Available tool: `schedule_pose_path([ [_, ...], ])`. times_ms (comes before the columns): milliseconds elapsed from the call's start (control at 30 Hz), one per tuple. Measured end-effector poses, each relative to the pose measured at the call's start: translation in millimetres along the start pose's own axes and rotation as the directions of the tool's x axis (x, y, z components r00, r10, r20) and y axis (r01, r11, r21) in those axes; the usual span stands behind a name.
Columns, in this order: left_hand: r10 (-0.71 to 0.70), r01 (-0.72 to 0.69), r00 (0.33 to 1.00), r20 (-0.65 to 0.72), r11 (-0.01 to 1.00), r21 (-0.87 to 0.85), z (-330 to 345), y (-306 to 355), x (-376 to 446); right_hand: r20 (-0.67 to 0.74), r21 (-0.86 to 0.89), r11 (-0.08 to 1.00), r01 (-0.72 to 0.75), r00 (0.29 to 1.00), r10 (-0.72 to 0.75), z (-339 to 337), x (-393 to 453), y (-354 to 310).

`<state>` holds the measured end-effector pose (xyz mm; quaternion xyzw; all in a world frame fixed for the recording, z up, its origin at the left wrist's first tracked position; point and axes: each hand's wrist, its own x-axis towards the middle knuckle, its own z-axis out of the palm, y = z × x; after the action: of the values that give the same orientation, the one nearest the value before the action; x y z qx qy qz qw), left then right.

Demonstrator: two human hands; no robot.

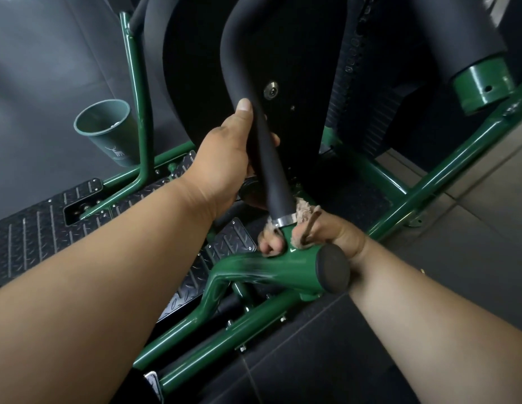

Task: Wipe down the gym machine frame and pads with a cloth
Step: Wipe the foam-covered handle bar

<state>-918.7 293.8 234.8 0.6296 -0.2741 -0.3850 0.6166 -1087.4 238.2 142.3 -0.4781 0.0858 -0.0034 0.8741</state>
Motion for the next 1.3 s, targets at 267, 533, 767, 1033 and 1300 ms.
schedule_pose_path([
  [267,0.078,-0.079,0.997,0.025,0.996,0.042,-1,-10,7,-0.384,-0.584,0.762,-0.281,0.922,0.046,34,-26,-65],
  [533,0.045,-0.045,0.999,0.023,0.999,0.005,-2,-11,7,-0.562,-0.750,0.517,-0.412,0.809,-0.171,67,-27,-70],
  [767,-0.009,0.020,0.997,0.083,0.992,-0.126,-6,-6,0,-0.518,-0.611,0.755,-0.239,0.841,-0.154,49,-24,-66],
  [1033,0.056,-0.052,0.990,0.130,0.998,-0.035,-12,-7,3,-0.053,0.197,0.978,0.068,0.997,-0.058,24,-20,-24],
  [1300,0.051,-0.047,0.993,0.104,0.998,-0.034,-7,-4,0,-0.289,-0.335,0.942,0.000,0.952,-0.102,31,-29,-47],
])
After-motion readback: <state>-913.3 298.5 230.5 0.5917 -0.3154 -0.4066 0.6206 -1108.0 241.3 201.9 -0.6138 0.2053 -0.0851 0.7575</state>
